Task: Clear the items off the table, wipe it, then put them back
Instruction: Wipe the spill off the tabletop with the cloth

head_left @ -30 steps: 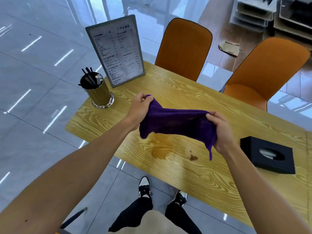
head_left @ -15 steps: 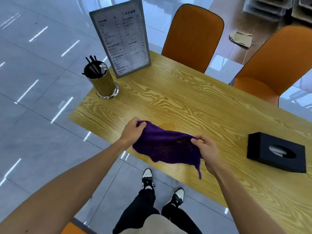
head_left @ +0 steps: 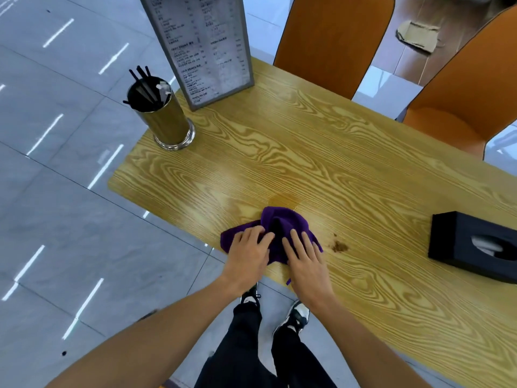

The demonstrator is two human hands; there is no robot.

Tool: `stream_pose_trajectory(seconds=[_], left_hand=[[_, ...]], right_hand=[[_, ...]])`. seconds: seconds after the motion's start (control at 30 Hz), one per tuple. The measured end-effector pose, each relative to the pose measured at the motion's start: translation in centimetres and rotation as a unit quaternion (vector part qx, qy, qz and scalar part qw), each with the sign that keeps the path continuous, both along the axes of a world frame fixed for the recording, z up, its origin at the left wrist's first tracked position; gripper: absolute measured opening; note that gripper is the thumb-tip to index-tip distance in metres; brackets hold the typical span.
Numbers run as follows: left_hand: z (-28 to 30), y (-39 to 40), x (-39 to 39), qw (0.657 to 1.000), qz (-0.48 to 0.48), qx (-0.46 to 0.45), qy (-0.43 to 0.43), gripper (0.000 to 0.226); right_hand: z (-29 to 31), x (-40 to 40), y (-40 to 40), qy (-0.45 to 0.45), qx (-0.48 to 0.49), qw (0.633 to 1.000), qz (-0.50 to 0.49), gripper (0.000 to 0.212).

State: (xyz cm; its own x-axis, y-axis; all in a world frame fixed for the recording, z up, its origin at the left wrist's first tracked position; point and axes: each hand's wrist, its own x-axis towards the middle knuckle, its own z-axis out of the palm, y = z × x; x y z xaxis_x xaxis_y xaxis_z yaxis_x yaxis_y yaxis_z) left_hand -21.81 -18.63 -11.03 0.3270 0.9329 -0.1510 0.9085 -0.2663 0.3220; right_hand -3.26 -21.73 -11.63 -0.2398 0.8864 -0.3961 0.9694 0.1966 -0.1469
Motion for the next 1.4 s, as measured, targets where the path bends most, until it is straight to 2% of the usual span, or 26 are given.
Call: stream_pose_trajectory(seconds=[0.07, 0.13, 0.17, 0.23, 0.57, 0.93, 1.13, 1.4], left_hand=[[-1.4, -0.3, 0.3, 0.998, -0.043, -0.039, 0.023, 0.07], [-2.5, -0.4, 0.2, 0.994, -0.058, -0.07, 0.053, 0.079], [-3.0, -0.4, 0.0, 0.994, -0.064, -0.072, 0.058, 0.078], [-3.5, 0.0, -0.2, 0.994, -0.068, -0.062, 0.053, 0.073], [-4.4, 6.5, -0.5, 0.994, -0.079, -0.078, -0.008, 0.064], [-3.2, 17.2, 1.5, 0.996, -0.047, -0.073, 0.01, 0.056], [-3.3, 14.8, 1.4, 0.998, -0.01, -0.062, -0.029, 0.046], [-2.9, 5.1, 0.6, 0.997, 0.028, -0.044, -0.053, 0.037]], right_hand=[[-0.8, 0.0, -0.3, -0.005, -0.012, 1.0, -0.023, 0.093], [-1.4, -0.1, -0.2, -0.006, 0.0, 1.0, -0.023, 0.076], [-1.8, -0.1, 0.0, -0.008, 0.006, 1.0, -0.018, 0.067], [-2.2, -0.1, 0.7, -0.011, 0.01, 1.0, -0.009, 0.062], [-2.5, -1.3, 6.8, 0.062, 0.018, 0.994, -0.092, 0.063], [-3.0, -1.1, 18.1, 0.083, 0.024, 0.991, -0.1, 0.06], [-2.8, -1.5, 16.5, 0.083, 0.037, 0.992, -0.092, 0.053], [-1.8, -1.8, 8.4, 0.073, 0.007, 0.996, -0.044, 0.055]])
